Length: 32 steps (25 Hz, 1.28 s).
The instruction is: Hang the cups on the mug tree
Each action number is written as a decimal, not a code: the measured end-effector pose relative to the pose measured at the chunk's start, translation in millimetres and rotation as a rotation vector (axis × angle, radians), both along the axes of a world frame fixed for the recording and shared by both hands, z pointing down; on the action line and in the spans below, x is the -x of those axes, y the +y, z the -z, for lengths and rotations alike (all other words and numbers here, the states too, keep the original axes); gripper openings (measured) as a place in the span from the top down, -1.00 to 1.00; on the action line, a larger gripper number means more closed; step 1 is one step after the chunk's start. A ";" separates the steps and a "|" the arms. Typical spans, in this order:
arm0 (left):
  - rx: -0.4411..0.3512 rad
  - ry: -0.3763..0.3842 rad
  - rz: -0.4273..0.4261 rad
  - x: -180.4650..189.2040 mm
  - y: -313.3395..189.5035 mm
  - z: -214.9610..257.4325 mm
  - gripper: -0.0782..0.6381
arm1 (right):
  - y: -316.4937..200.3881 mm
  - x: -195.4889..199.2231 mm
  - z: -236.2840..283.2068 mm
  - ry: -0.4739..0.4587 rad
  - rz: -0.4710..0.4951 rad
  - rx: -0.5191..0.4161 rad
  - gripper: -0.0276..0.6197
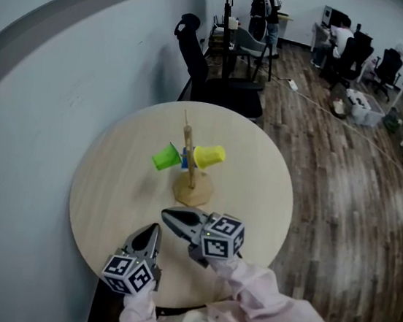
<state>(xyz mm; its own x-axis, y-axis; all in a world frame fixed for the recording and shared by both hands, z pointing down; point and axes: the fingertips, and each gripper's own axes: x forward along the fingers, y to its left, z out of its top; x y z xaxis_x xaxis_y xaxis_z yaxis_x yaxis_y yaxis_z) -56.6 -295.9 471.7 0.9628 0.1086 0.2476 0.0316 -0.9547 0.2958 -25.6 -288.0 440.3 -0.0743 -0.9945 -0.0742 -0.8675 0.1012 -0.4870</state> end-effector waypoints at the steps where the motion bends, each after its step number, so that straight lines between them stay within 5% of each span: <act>1: -0.001 0.004 -0.002 -0.4 1.8 1.3 0.78 | 3.6 2.6 0.1 0.034 -0.003 0.012 0.91; 12: -0.008 0.031 -0.032 -3.6 19.0 4.0 0.78 | 31.6 8.4 -7.4 0.180 -0.051 0.069 0.91; 32: -0.012 0.043 -0.042 -3.9 24.4 11.3 0.78 | 42.4 5.6 -9.7 0.182 -0.077 0.077 0.91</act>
